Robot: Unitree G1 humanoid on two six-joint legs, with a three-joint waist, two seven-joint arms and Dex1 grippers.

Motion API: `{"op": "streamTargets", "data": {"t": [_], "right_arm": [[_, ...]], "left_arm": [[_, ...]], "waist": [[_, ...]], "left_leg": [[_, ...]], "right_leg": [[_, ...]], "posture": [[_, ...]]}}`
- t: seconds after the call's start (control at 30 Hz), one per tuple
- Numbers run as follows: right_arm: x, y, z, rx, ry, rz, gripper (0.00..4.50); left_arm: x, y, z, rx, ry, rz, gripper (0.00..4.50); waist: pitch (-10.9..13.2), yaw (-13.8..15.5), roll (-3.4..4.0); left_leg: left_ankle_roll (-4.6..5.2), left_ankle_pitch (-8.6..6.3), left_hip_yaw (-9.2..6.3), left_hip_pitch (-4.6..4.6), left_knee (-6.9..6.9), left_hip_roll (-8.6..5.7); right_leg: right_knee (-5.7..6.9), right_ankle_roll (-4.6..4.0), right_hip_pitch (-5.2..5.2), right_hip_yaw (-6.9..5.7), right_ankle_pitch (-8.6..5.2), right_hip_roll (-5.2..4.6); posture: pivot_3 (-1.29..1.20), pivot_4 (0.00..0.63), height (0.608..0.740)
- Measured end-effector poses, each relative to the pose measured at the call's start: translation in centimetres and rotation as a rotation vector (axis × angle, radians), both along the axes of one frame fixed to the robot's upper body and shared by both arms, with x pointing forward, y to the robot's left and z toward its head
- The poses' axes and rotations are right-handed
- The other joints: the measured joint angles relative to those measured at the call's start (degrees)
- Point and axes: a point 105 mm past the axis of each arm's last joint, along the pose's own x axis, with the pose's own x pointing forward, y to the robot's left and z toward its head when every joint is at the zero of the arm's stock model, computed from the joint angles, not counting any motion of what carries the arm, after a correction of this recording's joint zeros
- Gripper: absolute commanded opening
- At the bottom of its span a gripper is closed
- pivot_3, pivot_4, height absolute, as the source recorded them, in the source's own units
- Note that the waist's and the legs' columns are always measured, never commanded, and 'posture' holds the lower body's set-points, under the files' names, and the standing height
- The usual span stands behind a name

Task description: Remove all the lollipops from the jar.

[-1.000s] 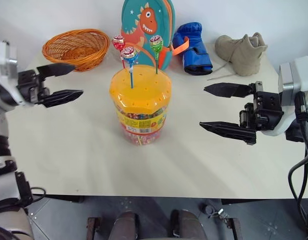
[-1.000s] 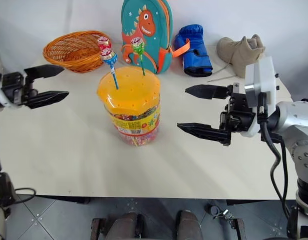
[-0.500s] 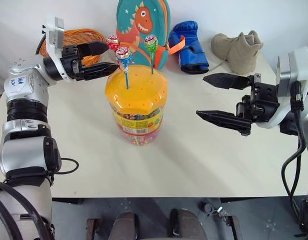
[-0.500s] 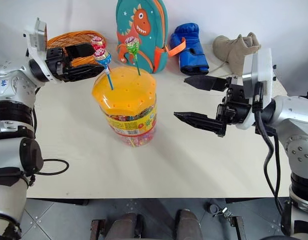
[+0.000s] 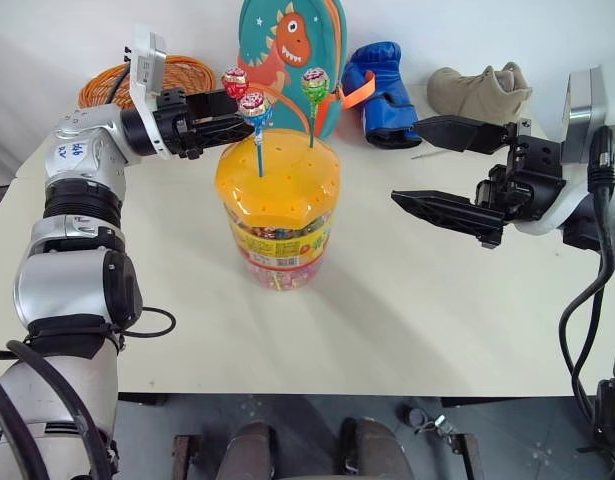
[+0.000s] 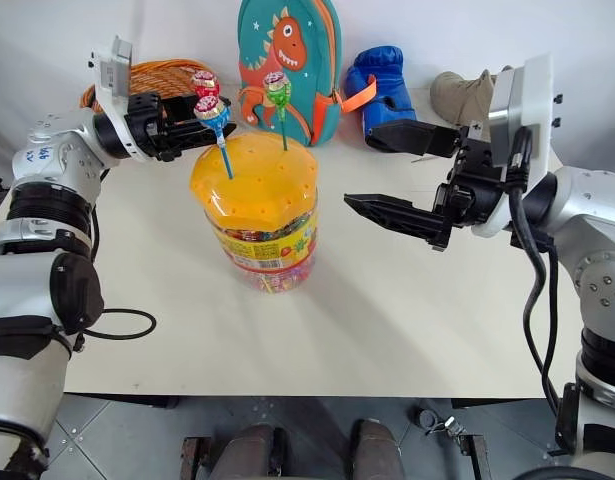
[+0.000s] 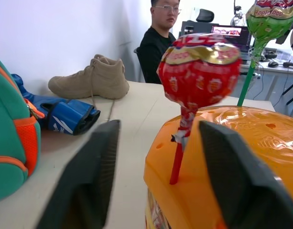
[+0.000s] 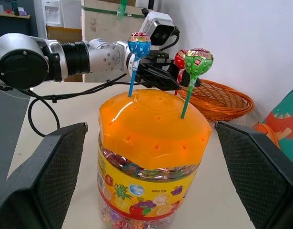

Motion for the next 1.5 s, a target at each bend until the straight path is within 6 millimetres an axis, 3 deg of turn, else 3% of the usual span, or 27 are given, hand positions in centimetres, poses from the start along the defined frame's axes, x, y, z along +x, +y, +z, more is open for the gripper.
{"op": "streamTargets", "data": {"t": [0.2,0.43,0.67,0.83,1.1,1.23,1.33,1.5], "right_arm": [[0.1,-0.1,-0.1,0.0,0.005,-0.004,4.5],[0.3,-0.3,-0.2,-0.001,0.009,-0.006,4.5],[0.4,-0.5,0.1,-0.008,-0.002,0.004,4.5],[0.3,-0.7,-0.1,-0.028,0.015,0.034,4.5],[-0.3,-0.8,-1.2,-0.105,0.068,0.141,4.5],[-0.4,-1.5,-2.9,-0.163,0.11,0.188,4.5],[-0.4,-1.1,-3.7,-0.188,0.124,0.213,4.5],[-0.2,-0.6,-3.8,-0.187,0.113,0.236,4.5]], "left_arm": [[-0.2,-0.2,-0.1,0.01,0.007,-0.022,0.03],[-0.3,0.0,0.8,-0.021,0.001,-0.022,0.03],[-1.2,0.9,4.4,-0.089,-0.045,-0.016,0.03],[-2.1,3.7,5.0,-0.023,-0.039,0.067,0.03],[-2.9,9.0,-0.4,0.141,0.119,0.268,0.03],[-3.7,13.3,-5.6,0.266,0.278,0.487,0.03],[-4.3,14.1,-9.5,0.3,0.431,0.577,0.03],[-5.9,13.9,-13.7,0.368,0.603,0.677,0.03]], "waist": [[0.0,0.0,-0.01],[0.0,0.0,-0.03],[0.1,-0.1,-0.11],[0.1,-0.4,-0.09],[0.2,0.0,-0.17],[0.2,-0.1,-0.17],[0.2,-0.1,-0.25],[0.3,0.1,-0.31]], "left_leg": [[0.0,0.0,0.0,0.0,0.0,0.0],[0.0,0.0,0.0,0.0,0.0,0.0],[0.0,0.0,0.0,-0.01,-0.01,0.01],[0.0,0.0,0.02,0.0,-0.04,0.02],[0.01,-0.01,-0.01,-0.02,0.03,0.02],[0.02,-0.01,0.0,0.01,-0.01,0.04],[0.02,-0.01,-0.02,-0.01,0.03,0.07],[0.01,-0.01,-0.04,0.0,0.04,0.05]], "right_leg": [[0.0,0.0,0.0,0.0,0.0,0.0],[0.0,0.0,-0.01,0.0,0.0,0.0],[0.0,0.0,-0.03,0.01,0.0,0.0],[0.02,0.0,-0.07,0.04,0.0,0.01],[0.03,0.0,-0.04,0.05,0.0,-0.02],[0.03,0.01,-0.04,0.06,0.0,0.0],[0.07,0.0,-0.05,0.06,0.0,0.0],[0.07,0.01,-0.03,0.09,0.0,-0.04]], "posture": [[0.0,0.15,0.74],[0.0,0.15,0.74],[0.0,0.15,0.74],[0.0,0.15,0.74],[0.0,0.15,0.74],[0.0,0.15,0.74],[0.0,0.15,0.74],[0.0,0.15,0.74]]}}
